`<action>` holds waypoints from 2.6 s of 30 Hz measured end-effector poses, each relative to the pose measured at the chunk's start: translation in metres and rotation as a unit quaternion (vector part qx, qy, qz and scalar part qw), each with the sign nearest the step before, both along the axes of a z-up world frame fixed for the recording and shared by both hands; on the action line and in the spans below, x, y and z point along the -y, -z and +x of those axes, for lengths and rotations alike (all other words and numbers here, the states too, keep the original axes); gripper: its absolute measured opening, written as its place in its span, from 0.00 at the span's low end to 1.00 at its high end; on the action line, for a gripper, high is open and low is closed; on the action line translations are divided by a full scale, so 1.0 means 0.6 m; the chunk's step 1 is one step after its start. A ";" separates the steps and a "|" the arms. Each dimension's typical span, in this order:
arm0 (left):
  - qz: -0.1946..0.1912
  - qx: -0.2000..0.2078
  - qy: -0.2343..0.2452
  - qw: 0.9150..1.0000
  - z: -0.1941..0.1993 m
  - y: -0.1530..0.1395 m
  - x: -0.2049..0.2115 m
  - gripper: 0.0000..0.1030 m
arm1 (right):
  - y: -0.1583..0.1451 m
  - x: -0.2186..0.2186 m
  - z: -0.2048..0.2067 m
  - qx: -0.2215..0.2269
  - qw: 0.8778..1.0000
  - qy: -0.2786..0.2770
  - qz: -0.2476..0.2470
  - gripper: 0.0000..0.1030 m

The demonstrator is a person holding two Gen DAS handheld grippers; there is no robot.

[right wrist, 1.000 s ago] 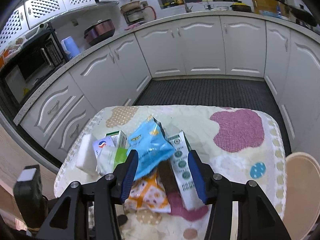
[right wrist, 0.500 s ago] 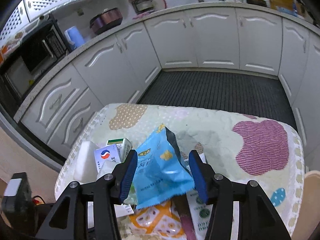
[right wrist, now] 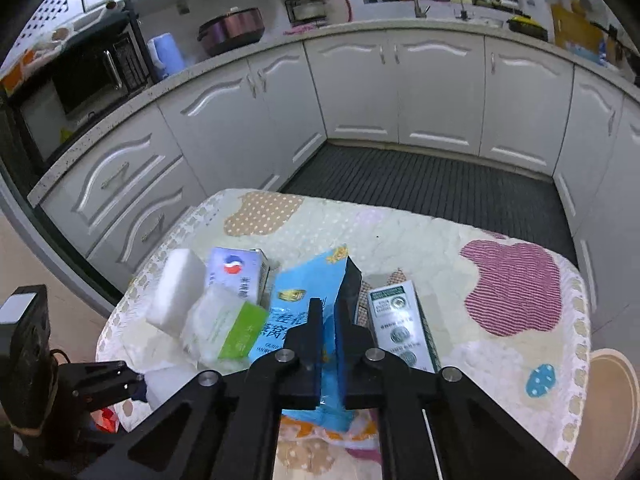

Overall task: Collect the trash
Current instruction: 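Grasp the blue snack packet with the right gripper while the left gripper grasps a white sponge, then lift the blue packet and white sponge and carry both over the beige bin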

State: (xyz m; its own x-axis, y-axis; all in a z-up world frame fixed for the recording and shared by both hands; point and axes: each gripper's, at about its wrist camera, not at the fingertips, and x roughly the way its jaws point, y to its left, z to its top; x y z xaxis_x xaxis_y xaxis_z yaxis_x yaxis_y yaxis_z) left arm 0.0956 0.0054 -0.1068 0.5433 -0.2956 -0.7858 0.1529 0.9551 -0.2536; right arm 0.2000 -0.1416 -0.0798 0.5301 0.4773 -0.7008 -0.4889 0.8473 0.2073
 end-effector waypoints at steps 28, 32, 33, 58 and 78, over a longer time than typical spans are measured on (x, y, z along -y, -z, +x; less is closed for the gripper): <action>-0.030 0.020 -0.023 0.999 -0.021 -0.050 -0.040 0.26 | 0.018 0.019 0.002 -0.026 0.998 0.042 0.046 0.33; -0.032 0.038 -0.029 0.998 0.004 -0.075 -0.044 0.26 | 0.032 0.010 0.000 -0.033 0.998 0.022 0.038 0.17; -0.032 0.038 -0.030 0.998 0.011 -0.077 -0.044 0.26 | 0.035 0.010 -0.005 -0.031 0.999 0.019 0.033 0.14; -0.027 0.041 -0.007 0.999 -0.008 -0.082 0.004 0.26 | -0.035 0.102 -0.174 0.046 0.995 0.050 0.079 0.01; -0.022 0.022 0.029 0.999 -0.016 -0.057 0.068 0.26 | 0.105 0.187 -0.111 -0.039 0.994 0.074 0.077 0.60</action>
